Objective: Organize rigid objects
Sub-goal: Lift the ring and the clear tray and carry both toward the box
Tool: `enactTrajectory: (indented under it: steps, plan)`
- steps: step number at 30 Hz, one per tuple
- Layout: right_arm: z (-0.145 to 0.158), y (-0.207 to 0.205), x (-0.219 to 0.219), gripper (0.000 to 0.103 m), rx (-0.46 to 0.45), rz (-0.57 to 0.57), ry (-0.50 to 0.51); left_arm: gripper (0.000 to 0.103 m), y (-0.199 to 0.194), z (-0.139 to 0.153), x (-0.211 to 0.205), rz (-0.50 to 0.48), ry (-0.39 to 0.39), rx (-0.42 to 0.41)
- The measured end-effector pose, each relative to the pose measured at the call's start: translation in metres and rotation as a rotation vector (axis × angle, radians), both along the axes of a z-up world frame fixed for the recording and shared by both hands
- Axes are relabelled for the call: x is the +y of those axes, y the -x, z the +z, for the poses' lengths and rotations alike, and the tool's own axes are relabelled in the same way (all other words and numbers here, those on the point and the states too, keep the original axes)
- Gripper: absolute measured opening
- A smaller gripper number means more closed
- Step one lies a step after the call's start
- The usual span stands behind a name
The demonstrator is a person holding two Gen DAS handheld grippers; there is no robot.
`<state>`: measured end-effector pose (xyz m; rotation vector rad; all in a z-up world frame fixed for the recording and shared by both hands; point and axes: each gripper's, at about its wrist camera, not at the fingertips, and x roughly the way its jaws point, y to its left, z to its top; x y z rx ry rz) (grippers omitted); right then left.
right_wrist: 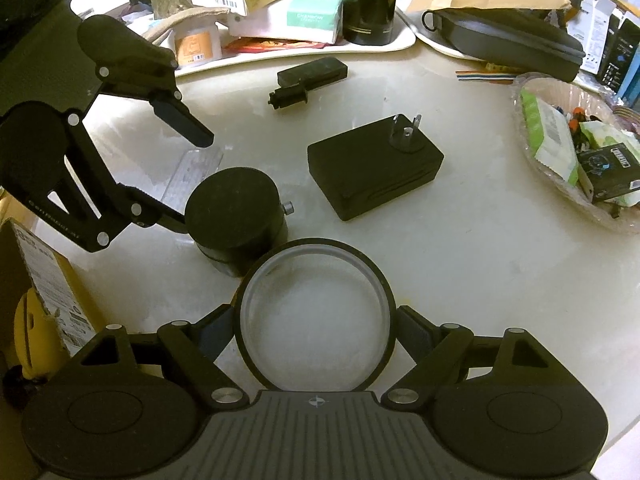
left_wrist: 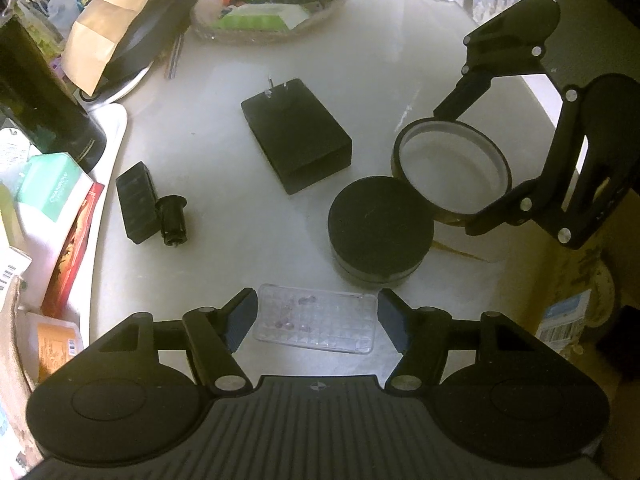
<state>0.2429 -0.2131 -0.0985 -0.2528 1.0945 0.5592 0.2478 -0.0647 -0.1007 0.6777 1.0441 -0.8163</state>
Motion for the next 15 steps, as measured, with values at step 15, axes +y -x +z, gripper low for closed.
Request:
enactTrajectory:
  steps: [15]
  plan:
    - [0.023,0.014,-0.002,0.087,-0.031,-0.023,-0.007,0.065,0.01,0.031,-0.001,0.137,0.041,-0.022]
